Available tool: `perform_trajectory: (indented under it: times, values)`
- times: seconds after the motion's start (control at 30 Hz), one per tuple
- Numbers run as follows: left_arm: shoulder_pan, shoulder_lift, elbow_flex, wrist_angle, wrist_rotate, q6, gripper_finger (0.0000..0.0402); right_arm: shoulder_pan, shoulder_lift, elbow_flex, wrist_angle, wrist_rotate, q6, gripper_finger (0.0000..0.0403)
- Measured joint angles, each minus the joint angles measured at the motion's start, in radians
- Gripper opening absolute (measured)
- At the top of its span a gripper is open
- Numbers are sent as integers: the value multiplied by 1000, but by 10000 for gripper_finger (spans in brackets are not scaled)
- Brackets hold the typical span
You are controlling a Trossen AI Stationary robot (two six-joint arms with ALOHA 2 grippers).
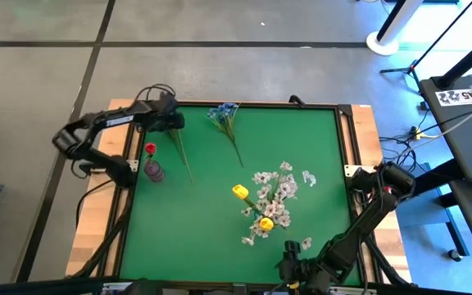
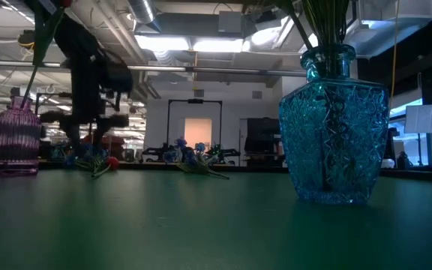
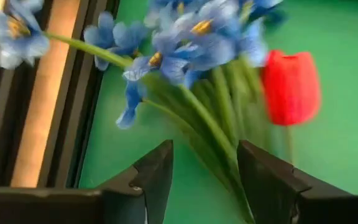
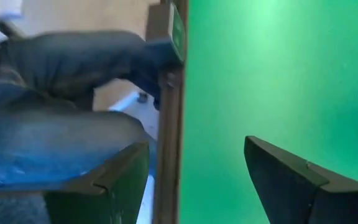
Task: Sort flowers into vase by color
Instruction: Put the left blue flower into the purple vase
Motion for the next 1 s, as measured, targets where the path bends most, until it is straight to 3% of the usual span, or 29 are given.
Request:
perform_trajectory:
  times: [0.2, 0.43, 0.53, 0.63, 0.73, 0.87, 1.0]
  values:
    - [1, 166, 1, 128, 6, -20, 173, 0, 0, 0, -101, 24, -2, 262]
    - [-32, 207, 5, 142, -38, -24, 166, 0, 0, 0, -177, 24, -57, 262]
    - [-61, 208, 3, 150, -51, -23, 136, -2, 0, 0, -176, 25, -91, 262]
    - [-102, 208, 2, 180, -59, -17, 80, -1, 0, 0, -175, 34, -105, 262]
    - [-144, 191, -1, 213, -47, -16, 19, -1, 0, 0, -174, 33, -105, 262]
    - [-197, 101, 1, 224, -46, 25, 16, -1, 0, 0, -174, 33, -108, 262]
    - [-256, -86, 5, 235, -104, 61, 14, -1, 0, 0, -170, 49, -108, 262]
